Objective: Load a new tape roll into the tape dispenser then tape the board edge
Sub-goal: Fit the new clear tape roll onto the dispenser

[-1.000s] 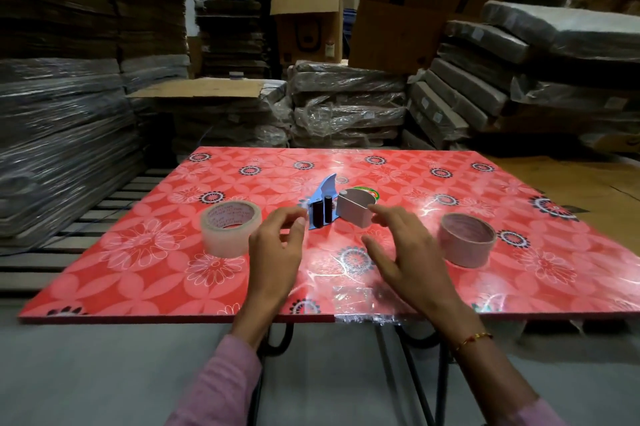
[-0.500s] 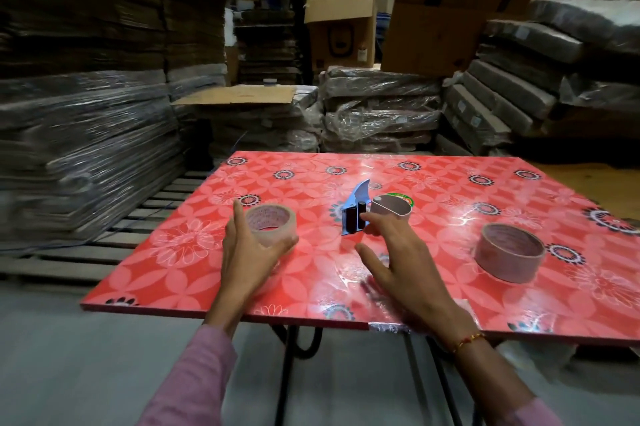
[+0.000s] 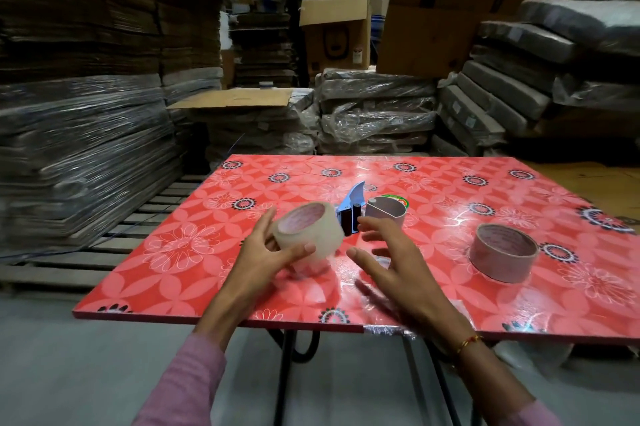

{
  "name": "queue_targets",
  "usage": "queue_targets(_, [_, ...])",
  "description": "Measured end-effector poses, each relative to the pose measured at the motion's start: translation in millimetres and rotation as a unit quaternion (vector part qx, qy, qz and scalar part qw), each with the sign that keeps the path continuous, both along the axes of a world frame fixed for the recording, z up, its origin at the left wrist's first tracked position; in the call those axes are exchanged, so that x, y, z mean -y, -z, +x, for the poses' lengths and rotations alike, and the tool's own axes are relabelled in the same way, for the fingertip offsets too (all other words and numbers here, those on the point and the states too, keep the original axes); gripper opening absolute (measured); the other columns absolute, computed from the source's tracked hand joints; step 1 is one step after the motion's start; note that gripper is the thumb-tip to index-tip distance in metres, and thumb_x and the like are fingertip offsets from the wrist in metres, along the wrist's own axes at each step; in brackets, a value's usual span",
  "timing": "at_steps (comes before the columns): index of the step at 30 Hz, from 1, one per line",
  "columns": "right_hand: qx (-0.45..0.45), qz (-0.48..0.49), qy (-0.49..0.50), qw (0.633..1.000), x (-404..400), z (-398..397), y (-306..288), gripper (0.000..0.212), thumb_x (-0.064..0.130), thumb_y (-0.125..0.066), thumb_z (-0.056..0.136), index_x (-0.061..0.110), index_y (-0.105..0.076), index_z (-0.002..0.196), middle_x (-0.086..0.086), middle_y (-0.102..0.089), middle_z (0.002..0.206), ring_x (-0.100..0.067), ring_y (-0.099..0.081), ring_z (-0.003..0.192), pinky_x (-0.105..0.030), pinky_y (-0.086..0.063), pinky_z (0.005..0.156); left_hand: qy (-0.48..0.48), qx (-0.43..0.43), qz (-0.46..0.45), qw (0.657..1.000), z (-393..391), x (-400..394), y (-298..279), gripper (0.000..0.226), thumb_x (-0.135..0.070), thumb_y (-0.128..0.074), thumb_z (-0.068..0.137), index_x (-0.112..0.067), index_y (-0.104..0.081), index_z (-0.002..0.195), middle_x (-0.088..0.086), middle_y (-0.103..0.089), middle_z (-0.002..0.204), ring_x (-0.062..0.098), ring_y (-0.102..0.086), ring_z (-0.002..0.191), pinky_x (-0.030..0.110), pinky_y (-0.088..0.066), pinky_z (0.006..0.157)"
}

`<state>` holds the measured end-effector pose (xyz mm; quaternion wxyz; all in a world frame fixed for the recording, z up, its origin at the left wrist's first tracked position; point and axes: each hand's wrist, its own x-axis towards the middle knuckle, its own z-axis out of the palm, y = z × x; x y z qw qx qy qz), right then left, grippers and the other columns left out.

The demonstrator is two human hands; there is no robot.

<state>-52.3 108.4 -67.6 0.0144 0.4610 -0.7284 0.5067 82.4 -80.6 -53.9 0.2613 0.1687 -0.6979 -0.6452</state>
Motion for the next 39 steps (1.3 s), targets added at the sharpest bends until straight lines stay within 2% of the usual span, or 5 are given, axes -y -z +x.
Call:
queue_targets(4, [0.204, -0.038, -0.094, 0.974, -6.4, 3.2, -10.6, 0.045, 0.038, -0.069, 0.094, 0.043, -0.053, 0.136, 0.016, -0.064, 0.130, -0.010, -0.064, 0.118, -0.049, -0.056, 0.099, 0.086, -0.018, 0.023, 0.996, -13.0, -16.2, -4.1, 0.106, -0.026, -0.088, 0.058, -0.023, -0.037, 0.151, -0.003, -0.061, 0.134, 0.010, -0.063, 0.119, 0.034, -0.050, 0.105])
queue_targets(18, [0.170, -0.036, -0.110, 0.979, -27.5, -18.0, -10.0, 0.074, 0.013, -0.082, 0.081, 0.038, -0.048, 0.142, 0.008, -0.061, 0.135, -0.013, -0.065, 0.117, -0.034, -0.059, 0.091, 0.255, 0.013, -0.010, 0.967, -40.9, -17.7, -1.5, 0.094, -0.015, -0.085, 0.072, -0.036, -0.036, 0.149, -0.009, -0.046, 0.150, 0.008, -0.051, 0.134, 0.036, -0.047, 0.107])
queue_targets(22, [-0.009, 0.029, -0.075, 0.997, -22.4, -13.3, -8.4, 0.084, 0.031, -0.085, 0.078, 0.036, -0.038, 0.148, 0.019, -0.044, 0.151, -0.008, -0.050, 0.135, -0.030, -0.050, 0.103, 0.210, -0.002, -0.002, 0.978, -39.7, -20.2, 0.4, 0.071, -0.059, -0.078, 0.071, -0.044, -0.052, 0.136, -0.013, -0.058, 0.141, 0.014, -0.057, 0.129, 0.036, -0.050, 0.102])
queue_targets(31, [-0.186, 0.089, -0.052, 0.977, -14.7, -16.5, -7.7, 0.085, 0.036, -0.071, 0.091, 0.039, -0.019, 0.158, 0.025, -0.002, 0.166, 0.002, -0.026, 0.149, -0.034, -0.051, 0.105, 0.026, -0.057, -0.078, 0.995, -38.7, -22.6, 3.1, 0.050, -0.059, -0.073, 0.069, -0.031, -0.064, 0.109, -0.005, -0.072, 0.110, 0.014, -0.068, 0.105, 0.048, -0.053, 0.097])
queue_targets(39, [-0.128, 0.079, -0.027, 0.988, -12.5, -22.8, 3.9, 0.085, 0.029, -0.070, 0.090, 0.052, -0.019, 0.154, 0.018, -0.044, 0.144, -0.005, -0.056, 0.104, -0.020, -0.051, 0.080, -0.064, -0.067, -0.178, 0.980, -43.0, -16.4, 10.1, 0.021, -0.014, -0.076, 0.085, -0.022, -0.063, 0.100, -0.013, -0.072, 0.103, 0.004, -0.068, 0.103, 0.034, -0.054, 0.093])
